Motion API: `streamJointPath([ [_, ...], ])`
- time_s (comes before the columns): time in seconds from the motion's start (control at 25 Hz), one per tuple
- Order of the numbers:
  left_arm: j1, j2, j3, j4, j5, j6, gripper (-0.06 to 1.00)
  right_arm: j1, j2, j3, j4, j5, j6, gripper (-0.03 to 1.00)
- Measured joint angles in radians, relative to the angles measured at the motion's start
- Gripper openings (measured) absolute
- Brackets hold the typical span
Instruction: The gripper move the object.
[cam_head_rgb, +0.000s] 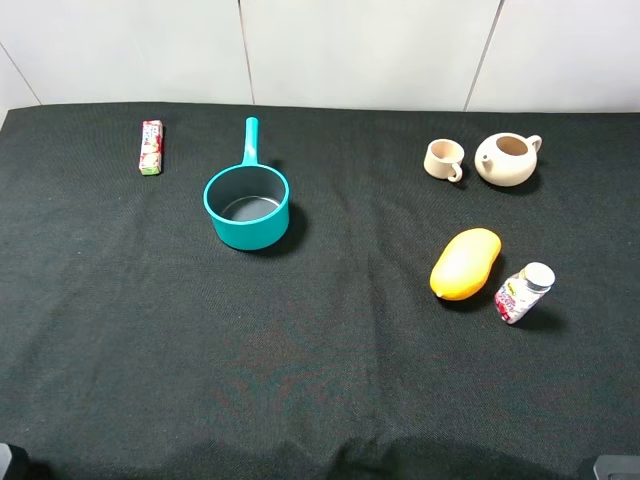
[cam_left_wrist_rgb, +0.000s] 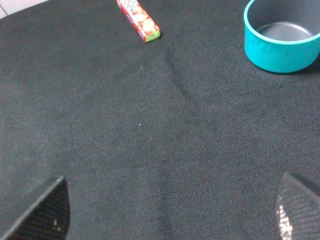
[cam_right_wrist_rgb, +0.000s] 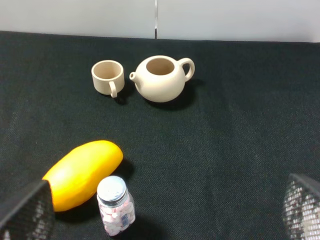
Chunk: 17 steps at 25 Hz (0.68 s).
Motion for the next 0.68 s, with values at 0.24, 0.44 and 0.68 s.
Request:
streamJointPath([
  [0.24, 0.074, 0.0, 0.0, 0.0, 0.0, 0.0, 0.88, 0.0, 0.0, 0.0, 0.0, 0.0, 0.0, 0.69],
  [0.44, 0.112, 0.0, 0.0, 0.0, 0.0, 0.0, 0.88, 0.0, 0.0, 0.0, 0.0, 0.0, 0.0, 0.69],
  [0.68, 0.112, 0.0, 0.0, 0.0, 0.0, 0.0, 0.88, 0.0, 0.0, 0.0, 0.0, 0.0, 0.0, 0.69],
])
